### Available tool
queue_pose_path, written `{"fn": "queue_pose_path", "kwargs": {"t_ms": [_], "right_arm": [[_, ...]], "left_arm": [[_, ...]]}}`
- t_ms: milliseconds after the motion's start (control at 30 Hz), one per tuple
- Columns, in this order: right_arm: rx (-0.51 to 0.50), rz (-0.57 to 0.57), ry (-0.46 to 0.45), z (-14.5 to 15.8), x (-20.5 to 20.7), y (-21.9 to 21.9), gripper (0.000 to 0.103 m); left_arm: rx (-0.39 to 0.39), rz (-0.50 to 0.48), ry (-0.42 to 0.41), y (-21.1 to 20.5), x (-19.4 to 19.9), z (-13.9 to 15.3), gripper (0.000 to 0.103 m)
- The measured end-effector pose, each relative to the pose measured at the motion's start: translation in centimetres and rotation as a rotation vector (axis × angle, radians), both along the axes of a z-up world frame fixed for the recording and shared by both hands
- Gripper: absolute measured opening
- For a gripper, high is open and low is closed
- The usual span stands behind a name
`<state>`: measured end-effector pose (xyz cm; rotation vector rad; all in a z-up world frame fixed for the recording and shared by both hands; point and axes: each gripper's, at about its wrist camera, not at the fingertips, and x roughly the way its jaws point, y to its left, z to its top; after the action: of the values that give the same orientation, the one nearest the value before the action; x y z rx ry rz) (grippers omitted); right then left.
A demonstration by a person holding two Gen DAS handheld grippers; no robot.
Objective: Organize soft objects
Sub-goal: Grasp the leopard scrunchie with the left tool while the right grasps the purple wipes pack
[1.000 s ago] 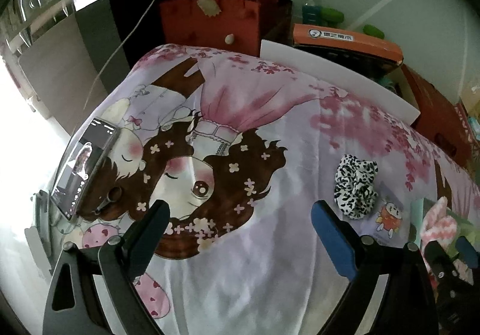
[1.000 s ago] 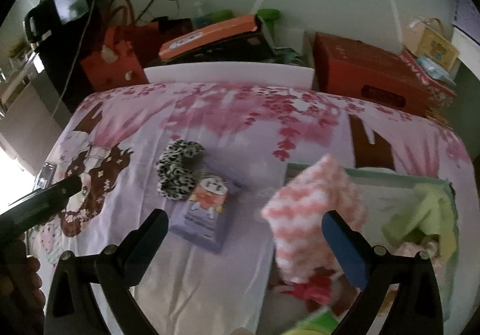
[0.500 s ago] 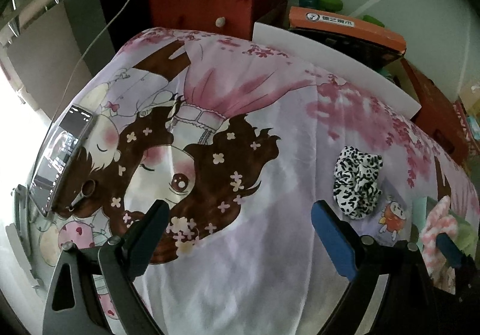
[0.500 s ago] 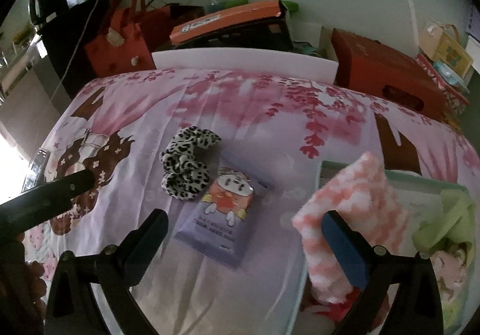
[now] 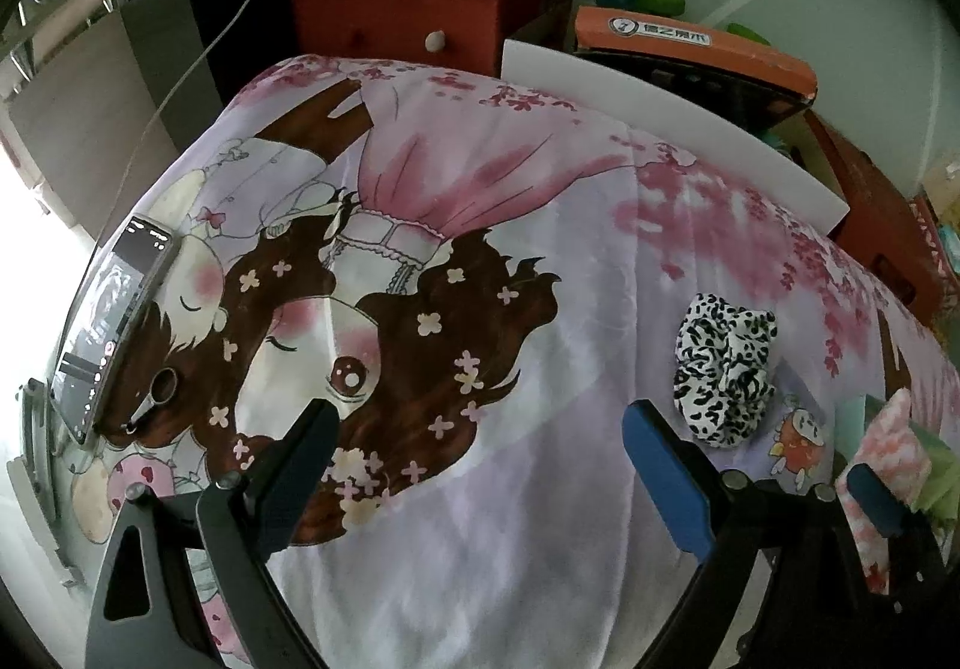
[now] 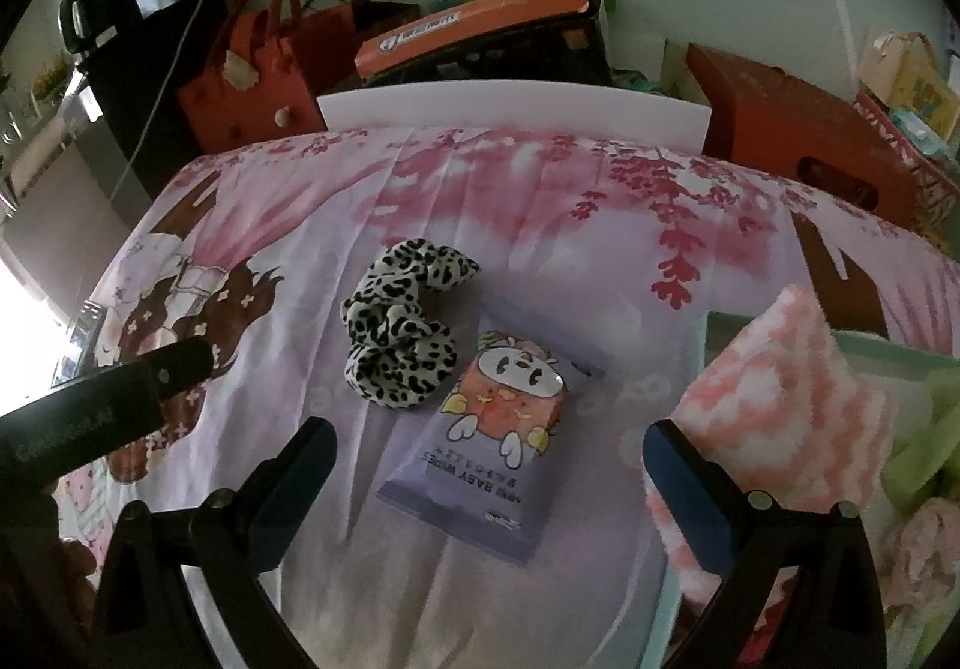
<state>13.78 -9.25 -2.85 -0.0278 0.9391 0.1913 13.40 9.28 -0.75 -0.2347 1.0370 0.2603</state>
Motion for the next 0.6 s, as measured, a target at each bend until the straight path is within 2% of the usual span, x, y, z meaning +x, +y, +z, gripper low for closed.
{"fn": "queue_pose_path", "kwargs": {"t_ms": [333, 600], "right_arm": [[-0.008, 0.002, 0.024, -1.4, 0.5, 0.4, 0.103], [-0.007, -0.004, 0.034, -2.3, 0.8, 0.4, 0.103]], "left_arm": [[0.022, -0.032, -0.012, -0.7, 0.6, -0.2, 0.095], [0.002, -0.033, -0.017, -0.8, 0.9, -0.3, 0.095]]}}
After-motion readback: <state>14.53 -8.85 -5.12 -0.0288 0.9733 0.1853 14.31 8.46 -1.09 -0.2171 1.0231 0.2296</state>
